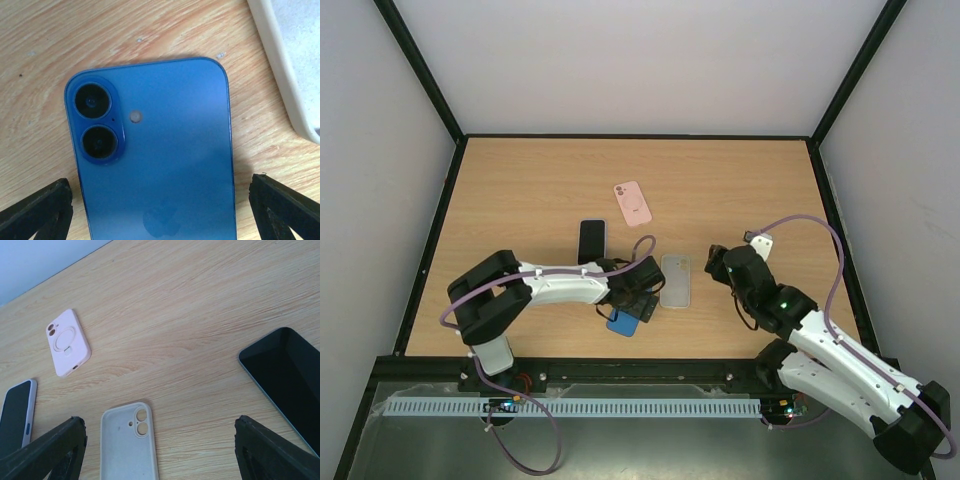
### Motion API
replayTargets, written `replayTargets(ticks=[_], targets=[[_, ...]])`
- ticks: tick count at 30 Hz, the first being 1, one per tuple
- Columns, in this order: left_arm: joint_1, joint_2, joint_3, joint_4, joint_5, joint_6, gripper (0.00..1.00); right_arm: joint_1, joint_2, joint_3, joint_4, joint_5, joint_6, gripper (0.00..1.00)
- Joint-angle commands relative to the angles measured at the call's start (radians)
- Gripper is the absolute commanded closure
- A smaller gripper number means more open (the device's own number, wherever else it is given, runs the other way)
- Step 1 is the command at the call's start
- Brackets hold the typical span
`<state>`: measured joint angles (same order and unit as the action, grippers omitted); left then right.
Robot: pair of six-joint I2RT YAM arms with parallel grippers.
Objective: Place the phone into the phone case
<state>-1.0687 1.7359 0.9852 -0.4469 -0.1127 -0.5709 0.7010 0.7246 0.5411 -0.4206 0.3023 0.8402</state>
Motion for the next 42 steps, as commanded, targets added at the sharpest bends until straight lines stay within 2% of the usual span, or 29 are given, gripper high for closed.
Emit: replayTargets(ticks=[1,6,11,17,27,34,37,42], targets=[[-0.007,0.032,0.024,-0.015,-0.010,0.004,0.06,0.005,-0.007,-0.018,0.005,0.003,-0.005,0.21],[-0.007,0.052,0.028,-0.022,-0.022,-0.003,0.16,0.006,-0.007,-0.025,0.025,-0.068,-0.012,0.21],[0.007,0.055,0.020,-0.022,-0.023,-0.020,0.30,0.006,-0.003,-0.042,0.060,-0.158,-0.003,0.24],[0.087,-0.015,-0.052,0.028,0.048,-0.051,0.41,0.006,0.017,-0.086,0.174,-0.325,0.033,0.30],[0.266,-0.176,-0.254,0.255,0.319,-0.158,0.44,0.020,0.120,-0.209,0.432,-0.558,0.154,0.40],[0.291,-0.189,-0.292,0.350,0.384,-0.243,0.44,0.151,0.187,-0.232,0.564,-0.507,0.251,0.45],[0.303,-0.194,-0.325,0.420,0.437,-0.292,0.45,0.228,0.266,-0.223,0.627,-0.487,0.280,0.47],[0.306,-0.203,-0.355,0.476,0.440,-0.345,0.45,0.323,0.423,-0.164,0.684,-0.467,0.294,0.50]])
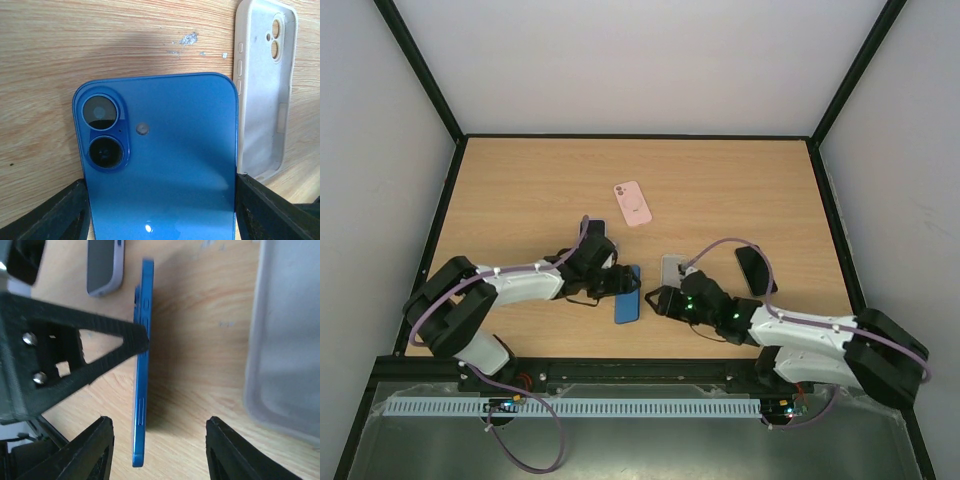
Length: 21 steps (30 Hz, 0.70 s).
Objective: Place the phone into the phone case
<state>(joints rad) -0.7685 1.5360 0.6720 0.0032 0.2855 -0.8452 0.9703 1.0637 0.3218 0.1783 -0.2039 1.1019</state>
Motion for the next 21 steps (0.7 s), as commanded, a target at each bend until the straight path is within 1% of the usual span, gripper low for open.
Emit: replayTargets(ticks=[1,3,5,8,11,15,21], targets=[[0.006,-0.002,-0.044,0.030,0.043,-0.077,0.45,0.070,0.108,0.063,0.087,0.045,0.034,0.51],[0.009,-0.003,-0.050,0.039,0.045,-0.090,0.46,0.094,0.144,0.085,0.092,0.059,0.038,0.53],[0.008,-0.008,-0.060,0.055,0.049,-0.105,0.46,0.110,0.166,0.091,0.099,0.071,0.044,0.59],[0.008,-0.016,-0.071,0.072,0.053,-0.122,0.46,0.117,0.173,0.088,0.104,0.086,0.051,0.67],[0.012,-0.023,-0.090,0.109,0.073,-0.144,0.47,0.117,0.173,0.094,0.086,0.099,0.052,0.73],[0.014,-0.025,-0.104,0.145,0.098,-0.164,0.47,0.117,0.181,0.107,0.052,0.115,0.046,0.75],[0.014,-0.024,-0.113,0.162,0.105,-0.174,0.47,0.118,0.214,0.122,0.045,0.104,0.044,0.76]])
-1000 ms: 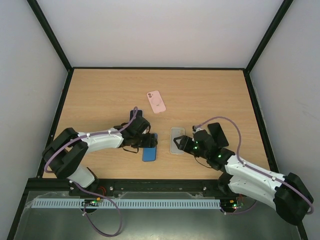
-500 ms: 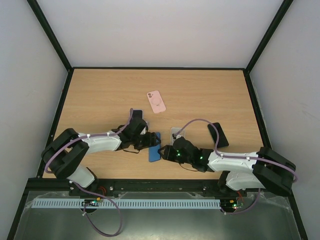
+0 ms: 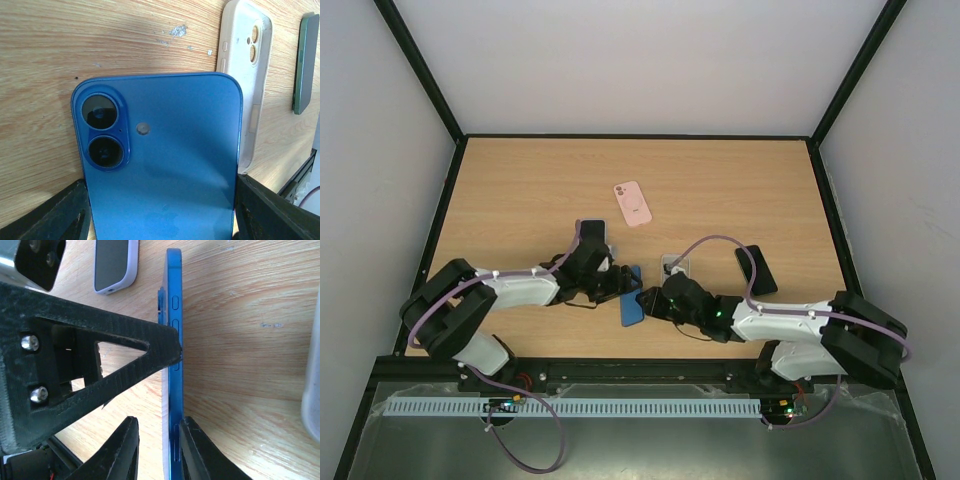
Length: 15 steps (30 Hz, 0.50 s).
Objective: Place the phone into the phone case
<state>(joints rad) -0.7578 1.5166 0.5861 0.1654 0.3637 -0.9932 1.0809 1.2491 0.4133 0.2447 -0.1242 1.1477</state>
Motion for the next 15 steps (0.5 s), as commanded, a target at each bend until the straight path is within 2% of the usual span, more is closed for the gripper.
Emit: replayTargets(ticks=[1,6,12,15], targets=[[0.003,-0.007,-0.030,0.002,0.027,-0.028,0.47,0.007,0.036,0.036,-0.024,0.022,-0.005,0.76],[0.003,-0.015,-0.038,0.011,0.026,-0.035,0.47,0.007,0.075,0.056,-0.041,0.013,-0.016,0.77],[0.003,-0.025,-0.047,0.014,0.021,-0.040,0.47,0.007,0.073,0.055,-0.035,0.015,-0.023,0.97],[0.003,-0.050,-0.056,0.022,0.023,-0.048,0.44,0.007,0.050,0.054,-0.045,0.025,-0.030,0.98]])
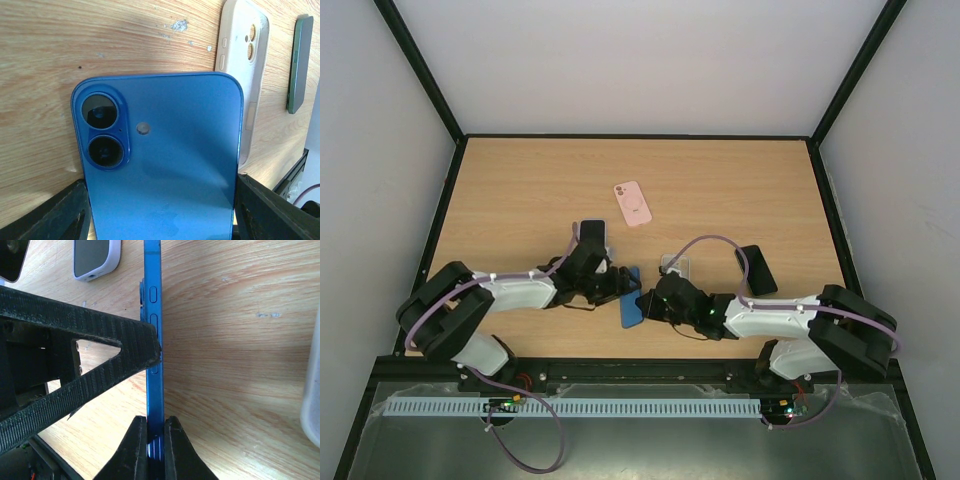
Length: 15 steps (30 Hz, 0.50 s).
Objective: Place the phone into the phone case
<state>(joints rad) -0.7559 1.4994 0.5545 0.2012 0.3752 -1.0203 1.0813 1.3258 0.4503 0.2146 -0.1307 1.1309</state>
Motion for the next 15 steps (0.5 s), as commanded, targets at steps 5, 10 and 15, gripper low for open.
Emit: replayTargets(ticks=[5,10,15], targets=[[0.001,-0.131,-0.047,0.005,0.020,-0.047,0.18,0.006,-0.065,0.045,-0.101,0.074,-0.050,0.98],[0.001,-0.270,-0.022,-0.083,-0.004,-0.017,0.00,0.005,-0.119,0.094,-0.241,0.139,-0.104,0.98],[0.001,-0.355,0.016,-0.192,-0.057,0.036,0.00,-0.014,-0.174,0.152,-0.422,0.224,-0.126,0.98]])
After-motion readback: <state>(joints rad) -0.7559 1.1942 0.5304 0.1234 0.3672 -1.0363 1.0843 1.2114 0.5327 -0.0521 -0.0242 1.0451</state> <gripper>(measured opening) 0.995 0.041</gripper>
